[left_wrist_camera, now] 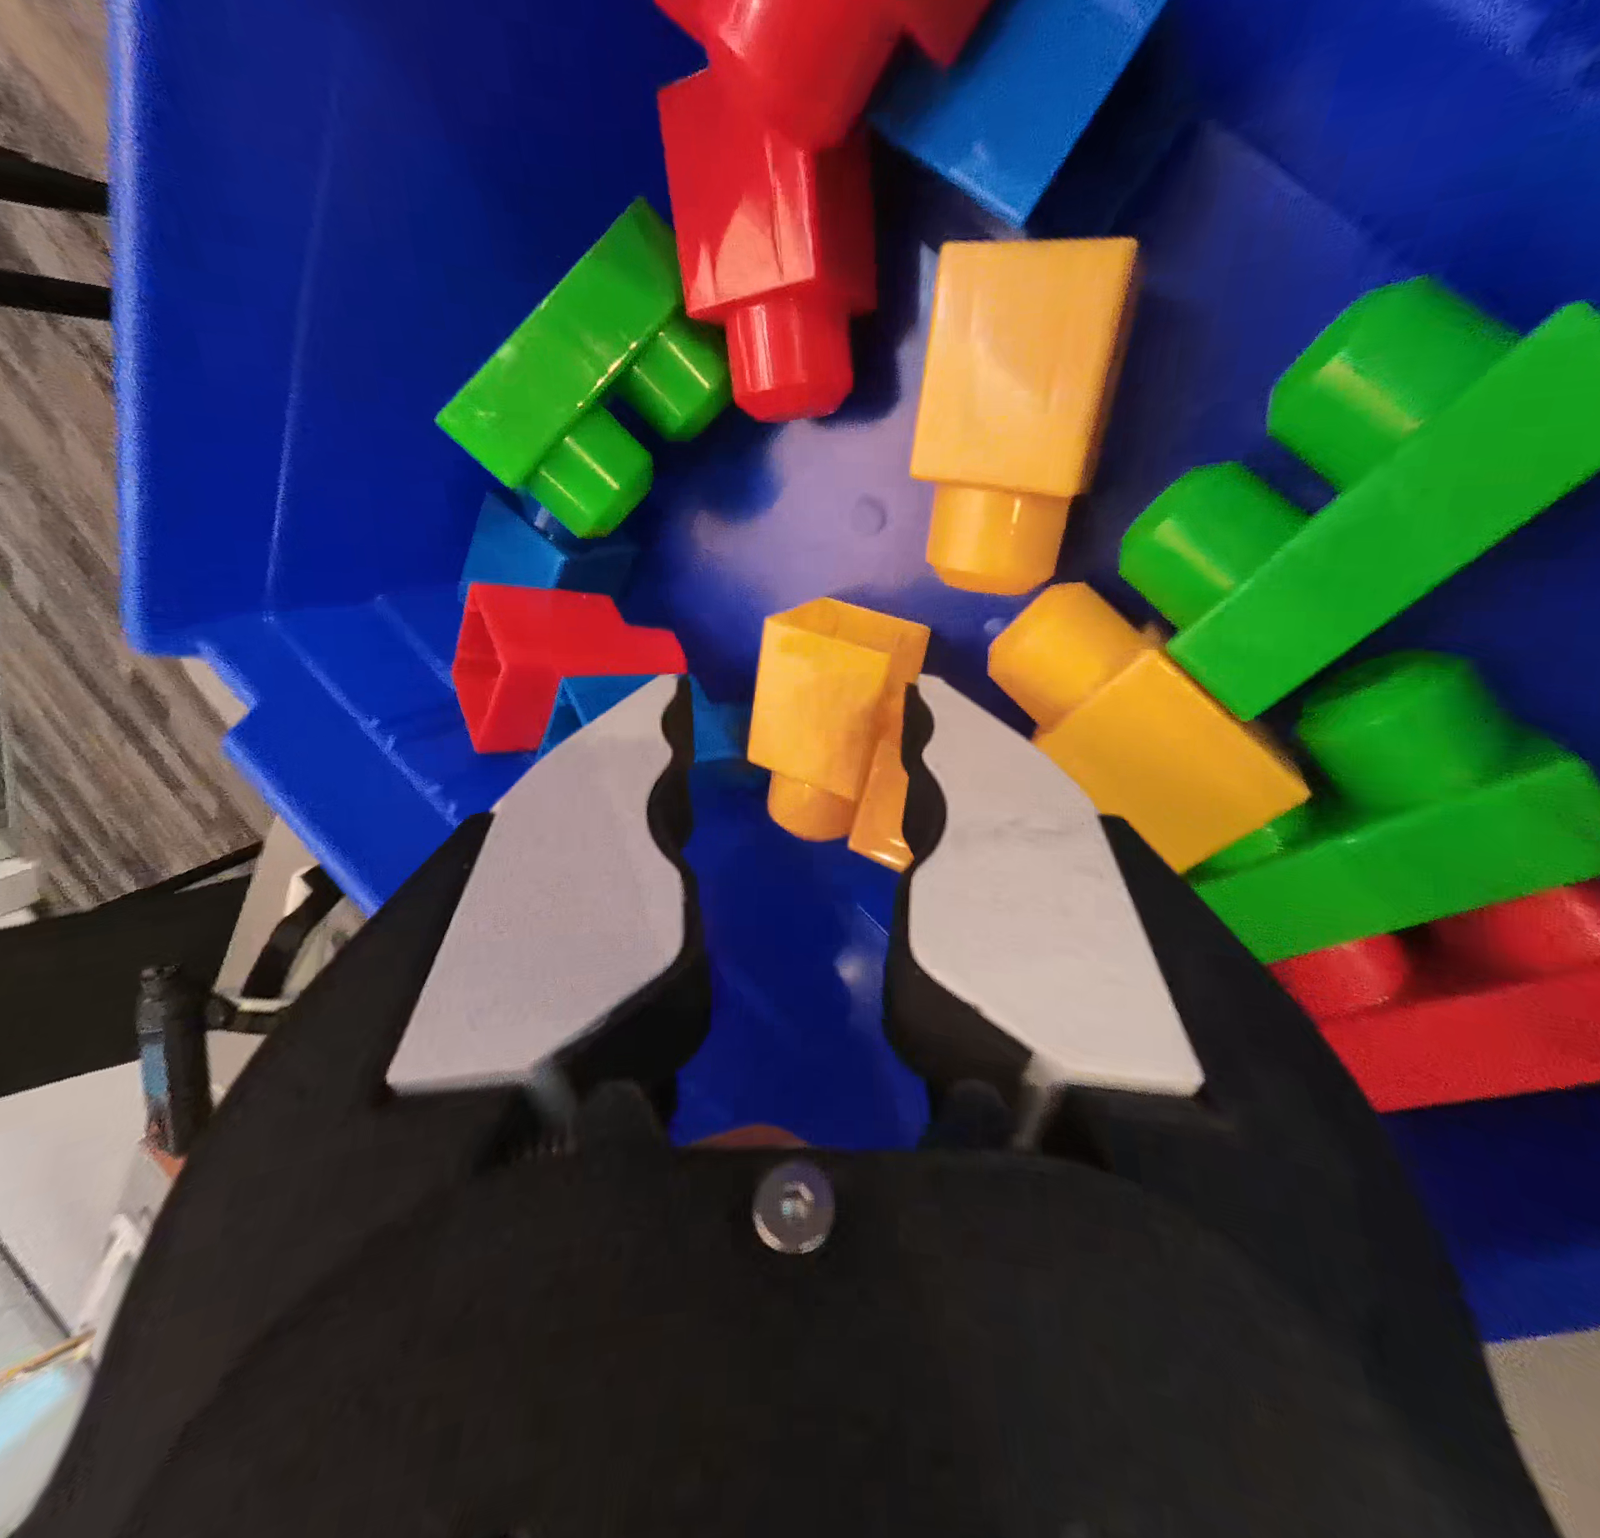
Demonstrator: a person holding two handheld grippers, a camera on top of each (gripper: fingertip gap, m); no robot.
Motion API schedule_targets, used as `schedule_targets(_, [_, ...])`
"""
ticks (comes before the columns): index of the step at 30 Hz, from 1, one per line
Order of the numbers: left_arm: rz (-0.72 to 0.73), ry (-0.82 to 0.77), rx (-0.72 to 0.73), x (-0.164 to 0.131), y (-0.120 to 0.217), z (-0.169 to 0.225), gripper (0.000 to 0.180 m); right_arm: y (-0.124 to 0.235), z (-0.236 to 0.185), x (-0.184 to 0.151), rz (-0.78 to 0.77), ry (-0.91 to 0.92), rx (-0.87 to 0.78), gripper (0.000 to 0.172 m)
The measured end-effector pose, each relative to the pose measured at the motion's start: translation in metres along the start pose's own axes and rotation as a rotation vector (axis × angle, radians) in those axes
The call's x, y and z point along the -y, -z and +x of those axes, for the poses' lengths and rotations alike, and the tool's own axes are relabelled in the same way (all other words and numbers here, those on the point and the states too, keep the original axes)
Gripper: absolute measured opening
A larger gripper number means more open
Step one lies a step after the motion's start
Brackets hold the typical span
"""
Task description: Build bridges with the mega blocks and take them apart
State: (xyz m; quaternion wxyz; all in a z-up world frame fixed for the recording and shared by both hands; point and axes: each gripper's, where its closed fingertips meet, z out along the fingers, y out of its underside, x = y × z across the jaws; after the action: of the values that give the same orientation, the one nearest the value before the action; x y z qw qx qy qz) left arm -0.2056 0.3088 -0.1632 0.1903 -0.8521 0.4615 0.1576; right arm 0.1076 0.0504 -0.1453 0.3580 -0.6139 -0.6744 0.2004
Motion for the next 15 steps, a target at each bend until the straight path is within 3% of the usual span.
schedule_targets(3, [-0.038, -0.017, -0.107, 0.003, -0.012, 0.004, 0.047, -0.007, -0.004, -0.004, -0.004, 0.005, 0.021, 0.0])
schedule_targets(6, [-0.187, -0.066, -0.186, -0.013, -0.026, 0.013, 0.046, -0.009, -0.004, -0.006, 0.001, 0.0, 0.026, 0.0])
schedule_targets(8, [-0.186, -0.041, -0.21, -0.009, -0.028, 0.013, 0.039, -0.01, -0.004, -0.008, 0.002, -0.004, 0.033, 0.0])
schedule_targets(12, [-0.149, -0.043, -0.17, -0.003, -0.024, 0.009, 0.038, -0.012, 0.0, -0.013, -0.008, 0.004, 0.01, 0.0])
schedule_targets(15, [-0.075, -0.02, -0.079, 0.005, 0.003, -0.001, 0.037, -0.014, 0.007, -0.021, -0.027, 0.032, -0.043, 0.0])
